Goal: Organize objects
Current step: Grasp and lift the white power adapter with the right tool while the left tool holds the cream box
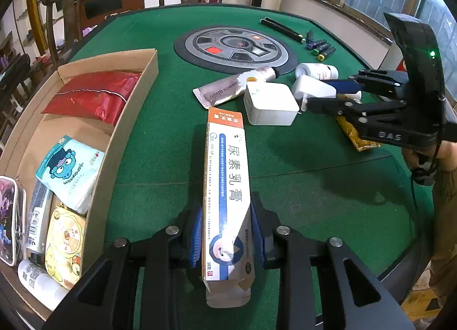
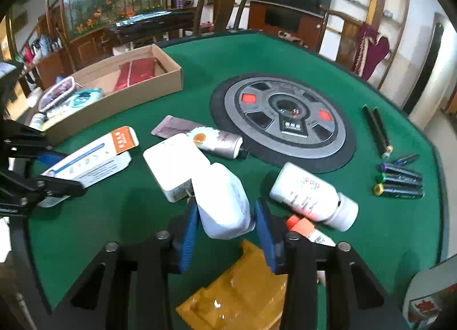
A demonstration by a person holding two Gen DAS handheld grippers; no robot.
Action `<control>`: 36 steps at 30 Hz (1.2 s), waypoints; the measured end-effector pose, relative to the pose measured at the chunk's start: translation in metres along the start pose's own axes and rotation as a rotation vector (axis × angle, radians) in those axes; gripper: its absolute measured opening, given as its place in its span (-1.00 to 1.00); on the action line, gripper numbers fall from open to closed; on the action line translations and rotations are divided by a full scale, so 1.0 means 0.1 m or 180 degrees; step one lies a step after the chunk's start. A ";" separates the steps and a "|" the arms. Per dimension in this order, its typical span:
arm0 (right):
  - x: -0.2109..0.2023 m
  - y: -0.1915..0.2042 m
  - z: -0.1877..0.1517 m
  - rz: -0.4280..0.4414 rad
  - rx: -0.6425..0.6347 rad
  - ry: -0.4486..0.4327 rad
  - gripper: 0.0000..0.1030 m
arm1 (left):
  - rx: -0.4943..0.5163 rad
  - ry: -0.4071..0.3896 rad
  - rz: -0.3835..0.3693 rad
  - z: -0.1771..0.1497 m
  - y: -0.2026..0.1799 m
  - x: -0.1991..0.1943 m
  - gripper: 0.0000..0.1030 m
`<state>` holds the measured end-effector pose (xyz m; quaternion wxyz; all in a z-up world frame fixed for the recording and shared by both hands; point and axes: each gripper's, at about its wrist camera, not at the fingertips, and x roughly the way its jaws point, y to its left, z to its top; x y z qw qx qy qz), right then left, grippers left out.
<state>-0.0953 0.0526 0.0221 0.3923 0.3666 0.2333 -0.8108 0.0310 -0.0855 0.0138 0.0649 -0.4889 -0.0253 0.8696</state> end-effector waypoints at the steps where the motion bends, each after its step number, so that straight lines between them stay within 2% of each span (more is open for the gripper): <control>1: 0.01 -0.01 0.00 -0.0018 0.0005 -0.0008 -0.41 | -0.0002 0.0000 0.0002 0.00 0.00 0.00 -0.45; 3: 0.03 -0.09 0.00 0.0003 0.0169 0.0021 -0.49 | -0.0013 -0.0004 0.0001 0.00 0.00 0.00 -0.45; 8: 0.06 -0.32 -0.04 0.0157 0.0687 -0.0032 -0.50 | -0.0169 -0.0046 -0.0089 0.00 0.06 -0.01 -0.46; 13: -0.04 -0.33 -0.02 0.0219 0.0862 -0.0153 -0.50 | -0.0302 -0.0102 -0.0196 -0.02 0.11 -0.02 -0.46; 23: -0.31 -0.12 0.03 0.0361 0.0970 -0.0478 -0.49 | -0.0297 -0.0206 -0.0232 0.00 0.05 -0.09 -0.46; 36: -0.29 0.15 0.03 0.0479 0.0864 -0.0483 -0.49 | -0.0339 -0.0285 -0.0178 0.02 0.08 -0.16 -0.46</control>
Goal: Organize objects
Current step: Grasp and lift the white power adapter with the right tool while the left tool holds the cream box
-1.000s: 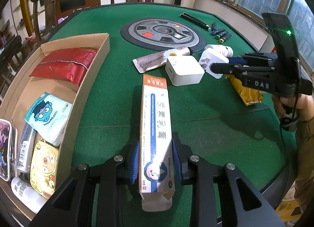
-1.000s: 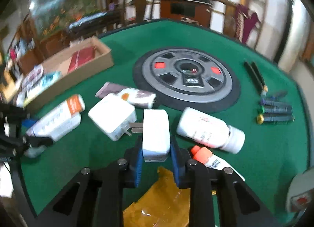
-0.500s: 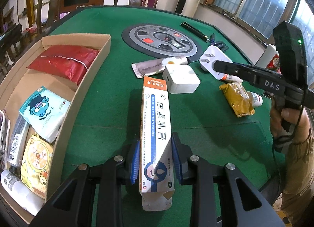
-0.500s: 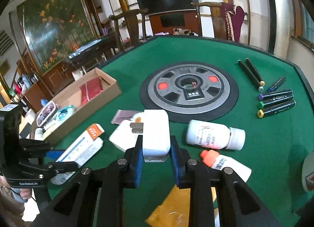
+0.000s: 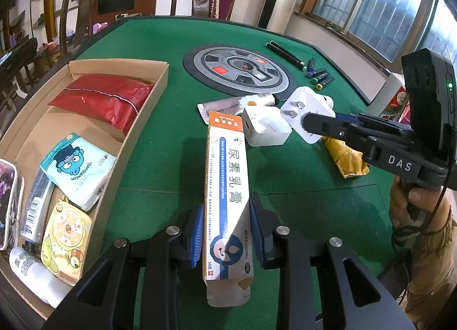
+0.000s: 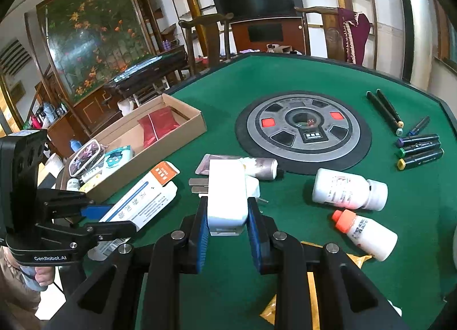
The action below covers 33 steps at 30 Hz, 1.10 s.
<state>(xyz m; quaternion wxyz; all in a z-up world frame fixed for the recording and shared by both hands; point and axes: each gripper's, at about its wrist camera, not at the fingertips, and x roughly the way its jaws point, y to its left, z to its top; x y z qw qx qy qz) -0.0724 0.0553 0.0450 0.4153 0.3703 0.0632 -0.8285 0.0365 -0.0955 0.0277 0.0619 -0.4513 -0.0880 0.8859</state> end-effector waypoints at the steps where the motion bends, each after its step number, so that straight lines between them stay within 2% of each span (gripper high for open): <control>1: 0.00 0.01 0.00 0.0009 0.0001 0.0004 -0.49 | -0.0001 -0.0006 0.0006 0.00 0.00 -0.01 -0.46; 33: -0.03 0.23 -0.03 0.0223 0.0097 -0.0109 -0.49 | 0.0011 -0.0199 0.0142 0.05 0.08 -0.27 -0.46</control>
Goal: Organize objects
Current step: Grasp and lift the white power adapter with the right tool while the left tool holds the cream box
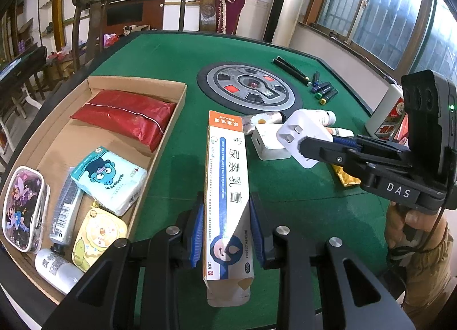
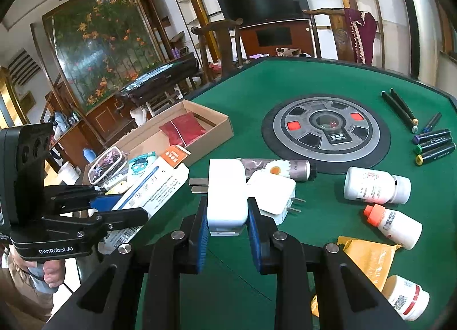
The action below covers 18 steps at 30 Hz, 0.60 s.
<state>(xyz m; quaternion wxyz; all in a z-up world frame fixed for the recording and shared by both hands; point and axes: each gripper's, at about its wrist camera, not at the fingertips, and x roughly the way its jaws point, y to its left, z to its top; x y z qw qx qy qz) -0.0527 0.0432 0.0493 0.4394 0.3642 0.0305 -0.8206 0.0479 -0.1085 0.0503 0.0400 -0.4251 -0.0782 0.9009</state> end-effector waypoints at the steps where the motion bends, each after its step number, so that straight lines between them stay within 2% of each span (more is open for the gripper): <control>1: 0.00 0.00 0.00 0.0003 0.0001 0.0003 -0.48 | 0.0012 0.0006 0.0009 0.01 0.00 0.00 -0.46; 10: 0.06 0.06 -0.02 0.0017 -0.0022 0.0022 -0.48 | 0.0135 -0.0021 0.0045 0.10 0.07 -0.05 -0.46; 18: 0.11 0.14 -0.03 0.0067 -0.0047 0.0042 -0.48 | 0.0036 -0.0115 0.0112 0.19 0.38 -0.29 -0.46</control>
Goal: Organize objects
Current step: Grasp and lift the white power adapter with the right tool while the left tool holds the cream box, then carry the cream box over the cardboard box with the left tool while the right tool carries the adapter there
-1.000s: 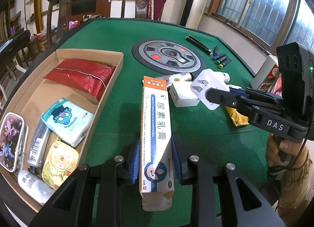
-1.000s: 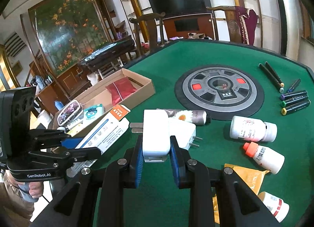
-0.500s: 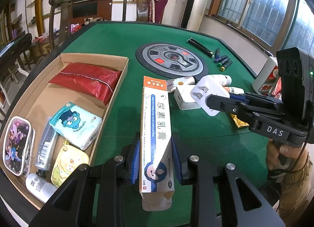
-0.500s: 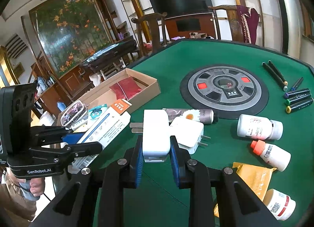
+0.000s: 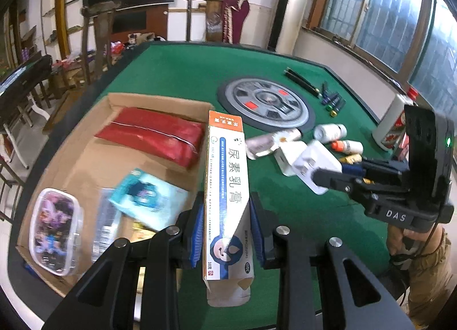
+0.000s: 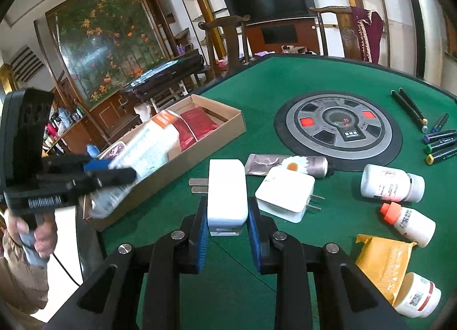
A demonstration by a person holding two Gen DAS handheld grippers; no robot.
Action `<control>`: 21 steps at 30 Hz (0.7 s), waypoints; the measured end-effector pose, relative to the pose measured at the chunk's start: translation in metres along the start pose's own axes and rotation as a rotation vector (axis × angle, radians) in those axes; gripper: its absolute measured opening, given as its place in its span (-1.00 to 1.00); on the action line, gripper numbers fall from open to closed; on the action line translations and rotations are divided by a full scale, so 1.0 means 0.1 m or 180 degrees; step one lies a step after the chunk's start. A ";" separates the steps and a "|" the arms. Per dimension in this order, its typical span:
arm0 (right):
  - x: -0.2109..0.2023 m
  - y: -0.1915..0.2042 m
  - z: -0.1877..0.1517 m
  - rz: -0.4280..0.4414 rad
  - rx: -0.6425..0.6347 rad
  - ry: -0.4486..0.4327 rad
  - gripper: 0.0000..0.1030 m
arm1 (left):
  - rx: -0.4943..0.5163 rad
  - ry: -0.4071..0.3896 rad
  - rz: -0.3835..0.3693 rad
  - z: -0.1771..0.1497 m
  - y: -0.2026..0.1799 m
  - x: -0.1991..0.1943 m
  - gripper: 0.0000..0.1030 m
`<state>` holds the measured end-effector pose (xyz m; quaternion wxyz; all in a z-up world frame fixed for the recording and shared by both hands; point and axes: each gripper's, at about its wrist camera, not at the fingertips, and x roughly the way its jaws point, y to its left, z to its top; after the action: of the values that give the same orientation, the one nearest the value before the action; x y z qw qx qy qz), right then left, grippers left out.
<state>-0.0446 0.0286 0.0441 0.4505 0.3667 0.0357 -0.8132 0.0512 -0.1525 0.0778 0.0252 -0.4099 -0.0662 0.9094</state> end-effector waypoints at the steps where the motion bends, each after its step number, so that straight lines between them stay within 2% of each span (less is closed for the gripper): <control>1: 0.00 0.01 0.00 0.0005 -0.0004 -0.0002 -0.48 | -0.0021 -0.0017 0.0022 0.02 0.06 -0.04 -0.46; 12: 0.01 0.03 0.00 0.0040 -0.0023 0.0001 -0.48 | -0.0287 -0.0158 0.0297 0.05 0.59 -0.35 -0.46; 21: 0.04 0.08 -0.01 0.0078 -0.0038 0.0023 -0.48 | -0.0233 -0.0102 0.0400 0.15 0.82 -0.29 -0.46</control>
<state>-0.0392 0.0217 0.0434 0.4625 0.3674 0.0378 -0.8060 0.0596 -0.2381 0.0979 -0.0479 -0.3993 -0.0740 0.9126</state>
